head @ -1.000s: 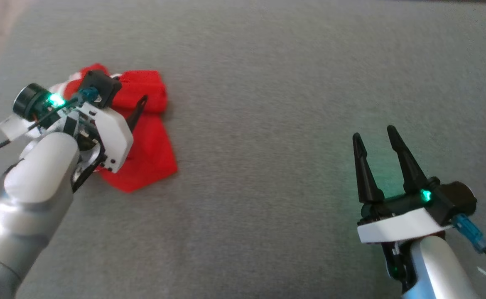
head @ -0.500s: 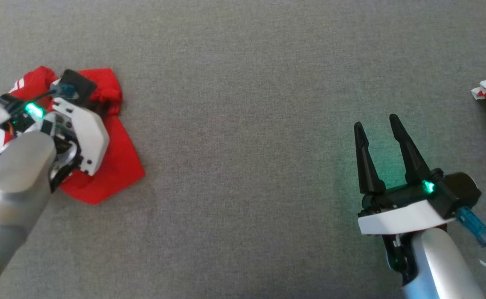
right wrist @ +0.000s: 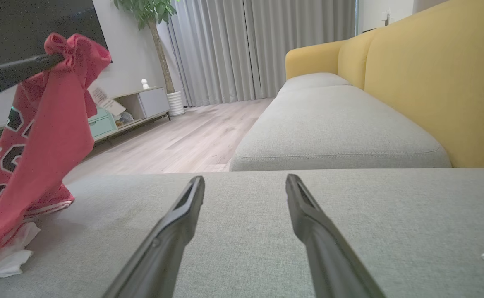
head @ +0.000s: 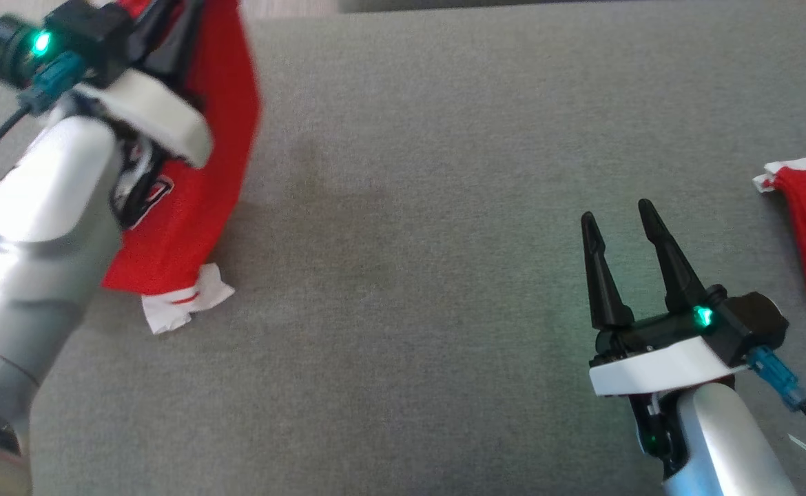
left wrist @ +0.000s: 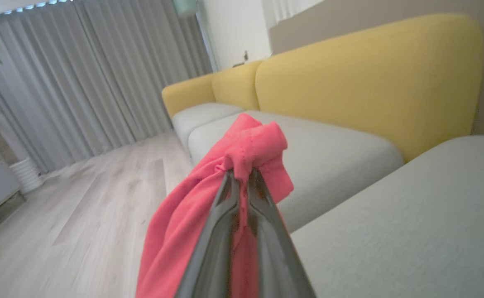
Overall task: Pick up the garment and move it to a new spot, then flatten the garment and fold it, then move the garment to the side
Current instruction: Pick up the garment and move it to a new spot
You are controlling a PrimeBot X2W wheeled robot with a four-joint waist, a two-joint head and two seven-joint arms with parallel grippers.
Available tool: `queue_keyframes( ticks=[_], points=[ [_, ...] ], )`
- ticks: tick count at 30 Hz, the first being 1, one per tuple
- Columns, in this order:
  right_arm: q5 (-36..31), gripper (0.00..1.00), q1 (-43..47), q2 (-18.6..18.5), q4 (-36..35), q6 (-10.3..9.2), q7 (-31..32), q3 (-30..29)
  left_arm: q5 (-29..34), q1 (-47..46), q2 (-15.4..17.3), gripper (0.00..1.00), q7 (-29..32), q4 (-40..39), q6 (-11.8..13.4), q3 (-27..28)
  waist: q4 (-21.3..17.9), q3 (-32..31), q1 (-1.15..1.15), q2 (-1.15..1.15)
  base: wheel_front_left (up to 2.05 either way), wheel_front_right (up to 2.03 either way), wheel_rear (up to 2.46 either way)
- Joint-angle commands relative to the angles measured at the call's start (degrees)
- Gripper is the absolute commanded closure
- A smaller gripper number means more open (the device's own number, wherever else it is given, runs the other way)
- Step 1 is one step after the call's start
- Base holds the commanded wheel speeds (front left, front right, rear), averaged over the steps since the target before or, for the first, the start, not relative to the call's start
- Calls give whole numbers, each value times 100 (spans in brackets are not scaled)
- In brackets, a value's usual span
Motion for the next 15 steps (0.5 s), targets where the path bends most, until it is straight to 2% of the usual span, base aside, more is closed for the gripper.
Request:
queue_keyframes(
  ticks=[1,8,15],
  points=[
    [52,0,-4,-20,-162,-5,-62,153,134,-308,138,100,-50,-363,37,328,-71,-97,1,0,0,0,0],
    [205,0,14,-20,-167,-5,-62,180,658,-28,-95,100,-54,-1613,9,655,-430,-182,1,0,0,0,0],
    [395,0,-51,-20,-209,-5,-62,274,921,35,-406,100,-55,-1890,-95,430,-1004,-86,1,0,0,0,0]
  ],
)
